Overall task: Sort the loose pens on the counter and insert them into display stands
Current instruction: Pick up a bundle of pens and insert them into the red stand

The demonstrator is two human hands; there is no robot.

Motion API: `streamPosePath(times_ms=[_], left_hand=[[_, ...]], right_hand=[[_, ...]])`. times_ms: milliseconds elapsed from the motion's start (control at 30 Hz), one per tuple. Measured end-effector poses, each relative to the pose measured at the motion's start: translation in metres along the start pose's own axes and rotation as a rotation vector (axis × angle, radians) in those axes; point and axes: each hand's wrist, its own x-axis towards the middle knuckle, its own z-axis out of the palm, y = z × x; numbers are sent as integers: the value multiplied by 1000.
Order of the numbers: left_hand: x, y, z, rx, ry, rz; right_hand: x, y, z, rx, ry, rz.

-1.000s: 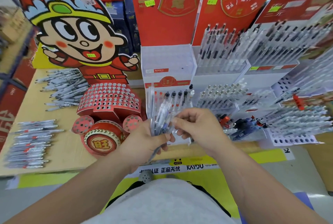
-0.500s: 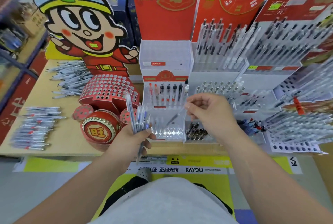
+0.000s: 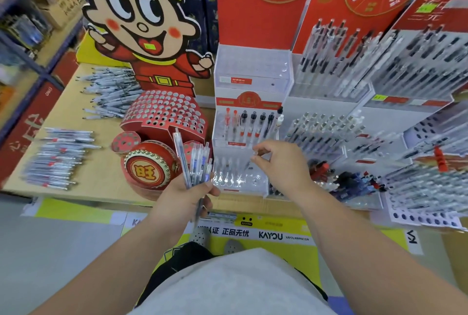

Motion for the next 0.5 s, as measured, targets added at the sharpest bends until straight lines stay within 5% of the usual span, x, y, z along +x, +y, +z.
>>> streamPosePath(times_ms=[500], left_hand=[[-1, 4, 0, 6, -41, 3]], right_hand=[[13, -5, 28, -369, -189, -33]])
